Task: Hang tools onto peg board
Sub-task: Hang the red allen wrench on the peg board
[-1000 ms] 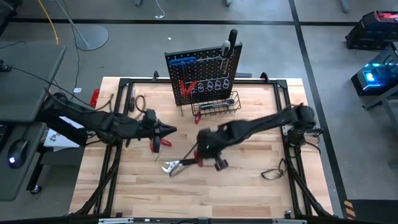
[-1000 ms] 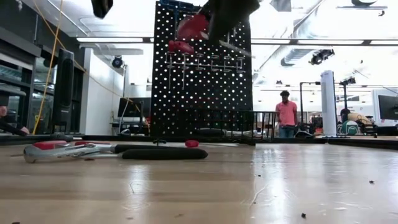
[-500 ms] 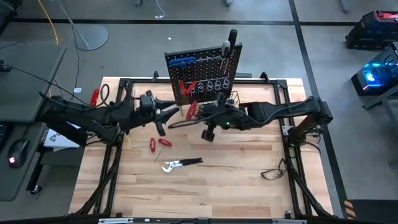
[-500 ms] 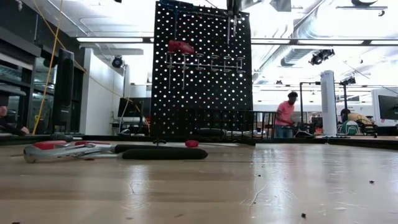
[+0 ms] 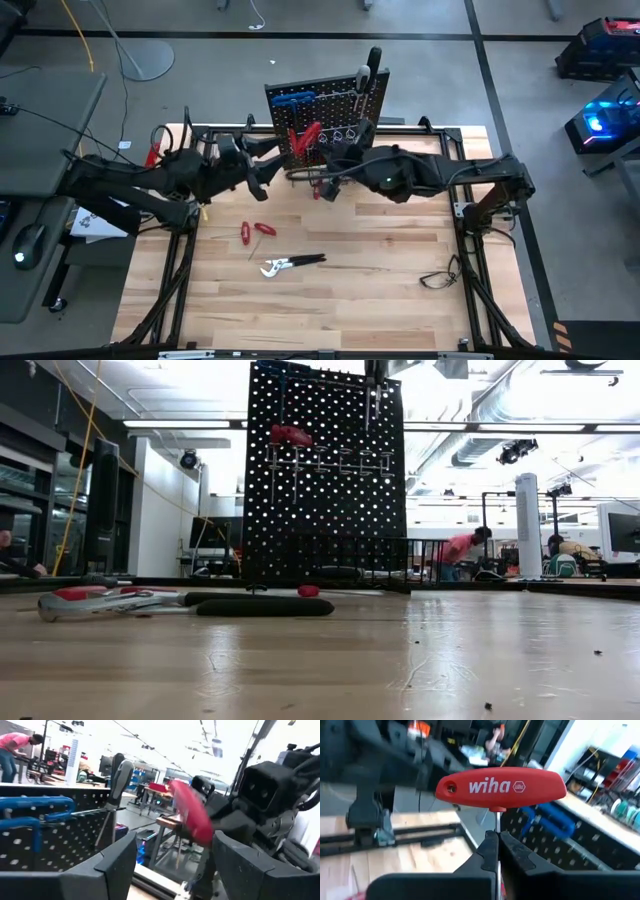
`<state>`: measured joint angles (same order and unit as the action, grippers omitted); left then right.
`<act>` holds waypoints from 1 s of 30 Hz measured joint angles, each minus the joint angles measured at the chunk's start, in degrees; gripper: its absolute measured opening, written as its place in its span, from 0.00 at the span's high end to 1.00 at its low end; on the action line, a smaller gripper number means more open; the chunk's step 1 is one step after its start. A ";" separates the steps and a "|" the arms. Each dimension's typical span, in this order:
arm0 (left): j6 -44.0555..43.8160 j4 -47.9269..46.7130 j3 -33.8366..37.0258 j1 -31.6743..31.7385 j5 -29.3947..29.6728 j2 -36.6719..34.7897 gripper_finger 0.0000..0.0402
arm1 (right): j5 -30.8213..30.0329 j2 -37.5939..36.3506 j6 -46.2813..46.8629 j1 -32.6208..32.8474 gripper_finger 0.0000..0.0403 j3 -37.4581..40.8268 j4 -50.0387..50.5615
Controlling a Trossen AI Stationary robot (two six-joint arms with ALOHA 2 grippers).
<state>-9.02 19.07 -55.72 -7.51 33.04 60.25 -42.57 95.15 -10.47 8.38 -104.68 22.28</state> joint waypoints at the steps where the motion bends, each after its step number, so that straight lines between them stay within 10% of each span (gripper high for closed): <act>1: -0.55 1.37 0.00 0.00 -0.49 0.66 0.40 | -0.02 0.00 -0.78 0.00 1.00 -0.21 -0.90; 30: 2.19 24.19 -0.07 2.11 -0.18 11.06 0.41 | -0.39 3.17 0.47 -0.52 1.00 -0.24 -7.71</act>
<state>-6.83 43.27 -55.79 -5.40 32.86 71.31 -42.96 98.32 -10.00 7.86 -104.92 14.58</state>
